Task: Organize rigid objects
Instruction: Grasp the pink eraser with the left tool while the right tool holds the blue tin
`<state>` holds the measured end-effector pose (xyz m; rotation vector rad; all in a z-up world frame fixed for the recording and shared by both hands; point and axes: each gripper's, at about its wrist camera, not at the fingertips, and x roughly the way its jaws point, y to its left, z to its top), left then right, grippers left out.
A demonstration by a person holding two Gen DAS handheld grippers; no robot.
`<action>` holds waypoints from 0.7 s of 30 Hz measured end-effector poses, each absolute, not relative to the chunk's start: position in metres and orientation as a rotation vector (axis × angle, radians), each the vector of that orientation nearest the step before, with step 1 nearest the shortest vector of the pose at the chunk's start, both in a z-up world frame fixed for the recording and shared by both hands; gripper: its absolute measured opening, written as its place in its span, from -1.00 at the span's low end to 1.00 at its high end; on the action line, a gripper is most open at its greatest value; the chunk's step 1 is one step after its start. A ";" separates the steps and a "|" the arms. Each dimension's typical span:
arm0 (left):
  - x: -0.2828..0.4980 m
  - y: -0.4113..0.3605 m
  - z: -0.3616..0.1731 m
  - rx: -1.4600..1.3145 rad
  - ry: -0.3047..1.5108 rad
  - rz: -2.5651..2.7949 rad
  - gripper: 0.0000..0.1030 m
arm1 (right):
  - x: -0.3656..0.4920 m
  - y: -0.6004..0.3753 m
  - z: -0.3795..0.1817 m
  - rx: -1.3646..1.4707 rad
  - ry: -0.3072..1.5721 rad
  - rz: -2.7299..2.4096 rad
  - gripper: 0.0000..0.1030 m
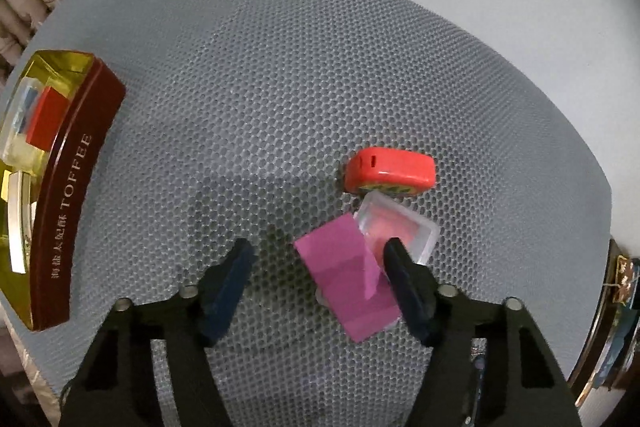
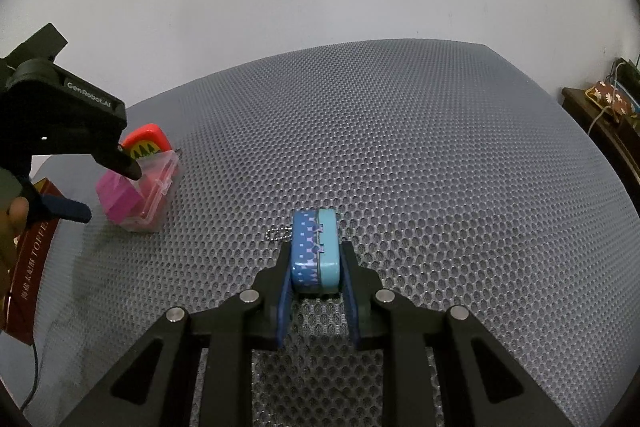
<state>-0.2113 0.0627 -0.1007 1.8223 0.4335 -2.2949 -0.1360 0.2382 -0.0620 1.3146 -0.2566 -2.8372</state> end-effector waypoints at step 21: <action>-0.189 0.061 -0.085 1.819 0.300 -2.488 -0.47 | -0.143 0.242 -0.059 1.321 -0.227 -2.842 -0.57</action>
